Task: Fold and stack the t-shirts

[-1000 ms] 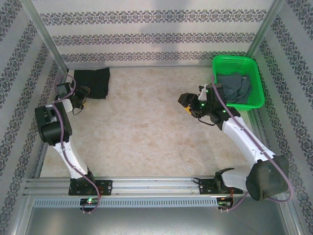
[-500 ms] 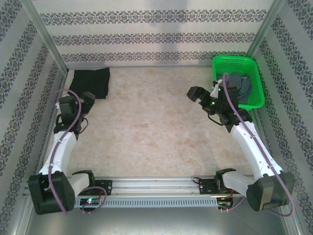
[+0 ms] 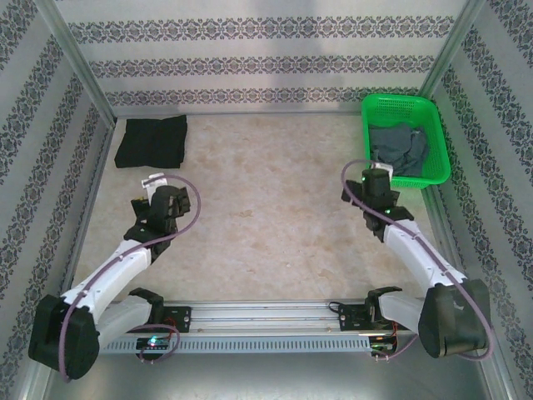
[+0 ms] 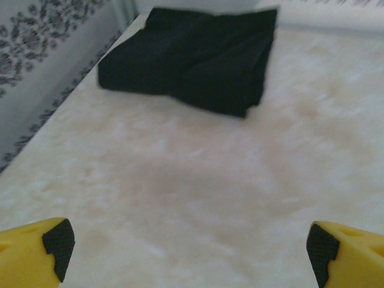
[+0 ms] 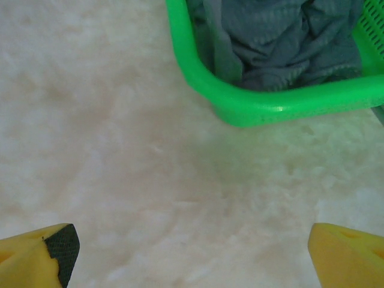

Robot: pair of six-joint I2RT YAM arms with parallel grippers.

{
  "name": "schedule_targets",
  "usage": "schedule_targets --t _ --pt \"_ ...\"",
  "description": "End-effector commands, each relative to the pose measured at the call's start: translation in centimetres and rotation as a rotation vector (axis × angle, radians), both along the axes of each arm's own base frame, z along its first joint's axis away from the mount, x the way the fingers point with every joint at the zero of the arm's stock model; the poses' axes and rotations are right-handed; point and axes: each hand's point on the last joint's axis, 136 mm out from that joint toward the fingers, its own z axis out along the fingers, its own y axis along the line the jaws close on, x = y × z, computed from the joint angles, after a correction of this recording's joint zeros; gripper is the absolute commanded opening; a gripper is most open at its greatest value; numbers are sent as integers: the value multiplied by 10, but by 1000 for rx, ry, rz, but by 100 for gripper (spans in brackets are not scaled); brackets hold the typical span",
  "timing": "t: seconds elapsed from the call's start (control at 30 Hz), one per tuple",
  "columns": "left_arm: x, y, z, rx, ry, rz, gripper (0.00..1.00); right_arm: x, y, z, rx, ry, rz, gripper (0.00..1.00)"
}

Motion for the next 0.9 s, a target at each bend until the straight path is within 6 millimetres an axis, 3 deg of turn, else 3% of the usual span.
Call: schedule_targets --t 0.0,0.1,0.23,0.3,0.37,0.43,0.53,0.63,0.73,0.77,0.87 --pt "27 7 14 129 -58 -45 100 23 -10 17 -181 -115 43 98" --pt "48 -4 -6 111 -93 -125 100 31 -4 4 -161 -171 99 98" --pt "71 4 -35 85 -111 -112 100 49 1 -4 -149 -227 153 98" --pt "80 1 -39 92 -88 -178 100 56 0 -10 -123 -262 170 98" --pt "76 19 -45 52 -156 -126 100 65 -3 -8 -107 -291 171 98" --pt "76 25 -46 -22 -180 -138 100 71 -7 -18 -67 -287 165 98" --pt "65 14 -53 -31 -227 -218 100 67 -4 -20 -54 -314 189 98" --pt "54 18 -45 -17 -356 -203 100 56 -3 -24 -61 -423 196 98" --pt "62 25 -51 -46 -297 -172 100 54 -7 -31 -62 -371 175 98" --pt "67 25 -52 -45 -281 -176 100 64 -6 -25 -66 -374 177 98" --pt "70 23 -56 -49 -241 -186 100 63 -6 -25 -70 -378 177 98"
